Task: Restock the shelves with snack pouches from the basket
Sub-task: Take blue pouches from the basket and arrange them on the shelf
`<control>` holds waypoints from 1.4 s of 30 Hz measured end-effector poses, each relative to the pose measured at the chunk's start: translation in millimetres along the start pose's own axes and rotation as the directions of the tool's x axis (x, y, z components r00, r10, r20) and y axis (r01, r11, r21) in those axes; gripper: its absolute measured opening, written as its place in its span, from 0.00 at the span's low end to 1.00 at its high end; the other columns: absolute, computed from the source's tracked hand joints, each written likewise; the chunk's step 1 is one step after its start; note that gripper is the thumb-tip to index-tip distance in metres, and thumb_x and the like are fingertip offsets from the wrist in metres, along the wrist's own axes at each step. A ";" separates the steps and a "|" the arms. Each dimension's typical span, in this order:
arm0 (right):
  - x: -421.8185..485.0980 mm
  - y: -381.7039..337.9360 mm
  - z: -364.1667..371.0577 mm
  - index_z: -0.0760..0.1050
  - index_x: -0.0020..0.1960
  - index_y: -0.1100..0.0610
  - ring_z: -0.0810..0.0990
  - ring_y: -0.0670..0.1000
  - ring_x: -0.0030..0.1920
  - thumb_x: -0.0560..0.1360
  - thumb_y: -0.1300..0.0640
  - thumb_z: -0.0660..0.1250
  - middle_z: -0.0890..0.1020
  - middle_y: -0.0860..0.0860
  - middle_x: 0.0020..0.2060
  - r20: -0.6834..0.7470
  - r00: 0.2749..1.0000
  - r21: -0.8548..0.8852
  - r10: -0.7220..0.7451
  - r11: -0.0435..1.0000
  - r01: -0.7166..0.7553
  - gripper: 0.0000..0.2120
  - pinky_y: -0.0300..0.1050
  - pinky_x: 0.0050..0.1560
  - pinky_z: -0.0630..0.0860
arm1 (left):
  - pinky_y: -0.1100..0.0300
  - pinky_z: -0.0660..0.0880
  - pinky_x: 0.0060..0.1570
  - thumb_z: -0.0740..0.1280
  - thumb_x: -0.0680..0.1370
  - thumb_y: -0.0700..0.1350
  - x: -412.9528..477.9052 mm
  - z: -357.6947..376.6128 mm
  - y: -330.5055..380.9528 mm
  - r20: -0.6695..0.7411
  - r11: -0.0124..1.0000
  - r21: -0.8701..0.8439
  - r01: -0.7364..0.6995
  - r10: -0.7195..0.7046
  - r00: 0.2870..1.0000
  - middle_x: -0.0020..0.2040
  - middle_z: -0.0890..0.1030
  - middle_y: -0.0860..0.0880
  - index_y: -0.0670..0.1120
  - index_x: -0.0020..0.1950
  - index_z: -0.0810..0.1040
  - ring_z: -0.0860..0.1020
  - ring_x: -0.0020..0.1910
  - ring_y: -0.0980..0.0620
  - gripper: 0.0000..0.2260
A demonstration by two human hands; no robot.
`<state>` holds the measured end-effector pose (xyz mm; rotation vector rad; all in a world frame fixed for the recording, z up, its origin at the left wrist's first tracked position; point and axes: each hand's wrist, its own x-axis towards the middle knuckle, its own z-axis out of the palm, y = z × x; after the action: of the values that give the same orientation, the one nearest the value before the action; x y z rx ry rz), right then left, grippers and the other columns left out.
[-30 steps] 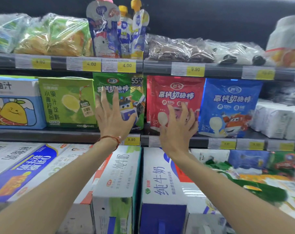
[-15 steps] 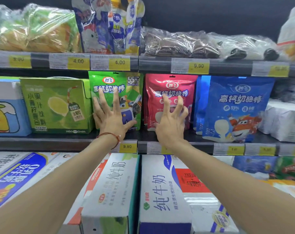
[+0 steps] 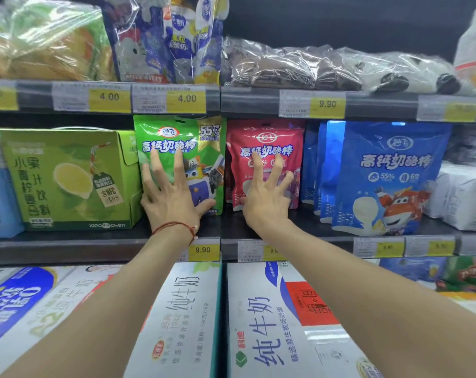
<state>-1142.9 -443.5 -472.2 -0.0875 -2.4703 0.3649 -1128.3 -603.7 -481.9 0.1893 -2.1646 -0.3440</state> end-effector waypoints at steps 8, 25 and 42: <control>-19.6 17.6 -17.9 0.41 0.80 0.40 0.48 0.67 0.78 0.75 0.48 0.75 0.39 0.54 0.78 0.025 0.995 0.137 -0.093 0.987 0.089 0.49 0.68 0.65 0.73 | 0.39 0.65 0.68 0.72 0.65 0.66 -9.9 -5.0 3.9 -0.029 1.000 -0.005 -0.005 0.005 1.000 0.78 0.48 0.41 0.50 0.77 0.52 0.50 0.76 0.36 0.49; -70.9 161.8 -86.9 0.76 0.64 0.53 0.70 0.55 0.62 0.76 0.61 0.69 0.73 0.51 0.62 -0.470 0.881 0.240 -0.054 0.953 0.186 0.17 0.55 0.60 0.74 | 0.48 0.68 0.65 0.69 0.70 0.46 -58.5 -14.9 136.7 -0.029 0.938 -0.229 -0.259 0.259 0.965 0.71 0.62 0.45 0.47 0.69 0.66 0.64 0.67 0.41 0.28; -39.6 194.6 -81.6 0.36 0.81 0.39 0.30 0.61 0.79 0.82 0.54 0.67 0.30 0.48 0.80 -0.086 0.996 0.331 -0.023 0.942 0.050 0.44 0.77 0.73 0.54 | 0.43 0.67 0.67 0.78 0.67 0.53 -51.6 19.7 169.7 0.039 0.985 -0.173 -0.027 0.034 0.999 0.77 0.49 0.42 0.51 0.77 0.51 0.53 0.75 0.38 0.47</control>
<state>-1067.1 -243.2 -487.8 0.0839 -2.2925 0.7429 -1116.0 -425.7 -479.3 0.0512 -2.1638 -0.5190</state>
